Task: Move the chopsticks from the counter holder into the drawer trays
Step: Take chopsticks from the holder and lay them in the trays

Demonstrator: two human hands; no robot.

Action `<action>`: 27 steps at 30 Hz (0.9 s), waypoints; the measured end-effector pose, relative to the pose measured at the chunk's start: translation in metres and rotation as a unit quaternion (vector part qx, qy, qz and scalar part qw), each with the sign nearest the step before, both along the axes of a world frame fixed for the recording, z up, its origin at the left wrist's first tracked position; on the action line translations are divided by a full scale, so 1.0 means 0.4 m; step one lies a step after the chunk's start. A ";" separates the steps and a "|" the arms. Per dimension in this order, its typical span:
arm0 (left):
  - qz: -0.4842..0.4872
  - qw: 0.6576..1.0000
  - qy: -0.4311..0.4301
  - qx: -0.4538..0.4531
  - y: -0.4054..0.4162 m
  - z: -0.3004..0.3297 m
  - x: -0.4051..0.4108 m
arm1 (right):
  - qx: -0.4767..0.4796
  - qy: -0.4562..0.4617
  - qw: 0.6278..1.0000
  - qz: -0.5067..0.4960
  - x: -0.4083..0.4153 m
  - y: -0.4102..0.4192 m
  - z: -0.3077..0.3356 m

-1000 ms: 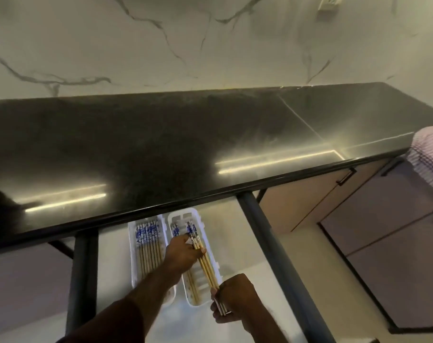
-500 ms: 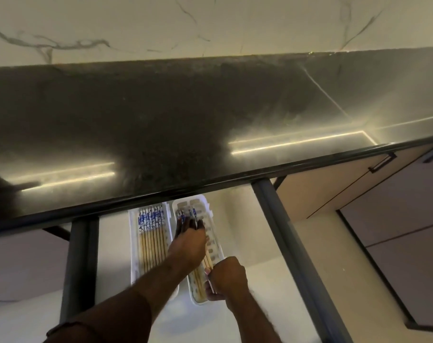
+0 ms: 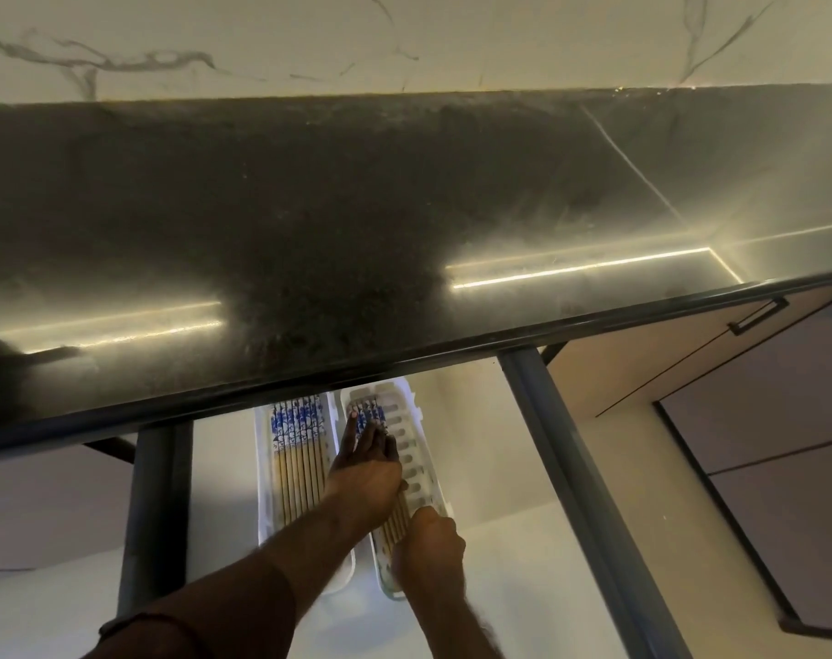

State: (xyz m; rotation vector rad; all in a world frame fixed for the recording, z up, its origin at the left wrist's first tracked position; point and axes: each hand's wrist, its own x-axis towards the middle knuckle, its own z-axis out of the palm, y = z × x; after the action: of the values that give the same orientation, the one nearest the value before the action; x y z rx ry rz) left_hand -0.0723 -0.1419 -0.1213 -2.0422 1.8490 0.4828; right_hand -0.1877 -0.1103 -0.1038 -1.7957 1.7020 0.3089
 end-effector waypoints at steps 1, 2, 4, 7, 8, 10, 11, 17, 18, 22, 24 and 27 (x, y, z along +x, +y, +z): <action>-0.004 1.000 -0.004 0.003 0.000 0.000 -0.001 | -0.004 0.002 1.000 0.005 0.002 0.002 -0.003; -0.007 1.000 -0.006 0.003 0.000 0.000 -0.002 | -0.006 0.002 1.000 0.002 0.004 0.001 -0.005; -0.007 1.000 -0.007 0.000 0.001 0.002 -0.005 | -0.012 -0.006 1.000 -0.010 0.008 0.000 -0.007; -0.001 1.000 0.001 -0.008 0.003 0.003 -0.005 | -0.037 -0.003 0.999 0.015 0.009 0.008 -0.011; 0.001 1.000 0.003 -0.010 0.004 0.002 -0.005 | -0.048 0.002 0.999 0.027 0.008 0.013 -0.012; 0.004 1.000 0.000 -0.012 0.003 -0.002 -0.006 | -0.056 0.003 0.998 0.036 0.005 0.019 -0.017; 0.005 1.000 -0.003 -0.014 0.003 -0.004 -0.006 | -0.055 0.001 0.998 0.039 0.004 0.020 -0.018; 0.012 0.999 0.012 -0.035 0.000 -0.001 -0.012 | -0.019 -0.016 0.999 0.044 -0.010 0.019 0.003; 0.011 0.999 0.013 -0.043 0.001 0.003 -0.013 | -0.009 -0.015 0.999 0.044 -0.013 0.017 0.010; 0.001 0.997 0.005 -0.074 0.008 0.030 -0.016 | 0.009 -0.010 0.998 0.054 -0.025 0.005 0.054; 0.000 0.996 0.016 -0.089 0.013 0.050 -0.020 | 0.004 -0.010 0.998 0.055 -0.029 0.001 0.082; 0.007 0.988 0.073 -0.134 0.032 0.094 -0.025 | -0.020 -0.011 0.999 0.037 -0.038 0.002 0.127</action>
State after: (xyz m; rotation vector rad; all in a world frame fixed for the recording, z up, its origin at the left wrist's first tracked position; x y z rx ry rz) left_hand -0.0823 -0.1292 -0.0837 -2.2473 2.0851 0.4159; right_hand -0.2028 -0.1095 -0.0529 -1.8869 1.6403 0.2890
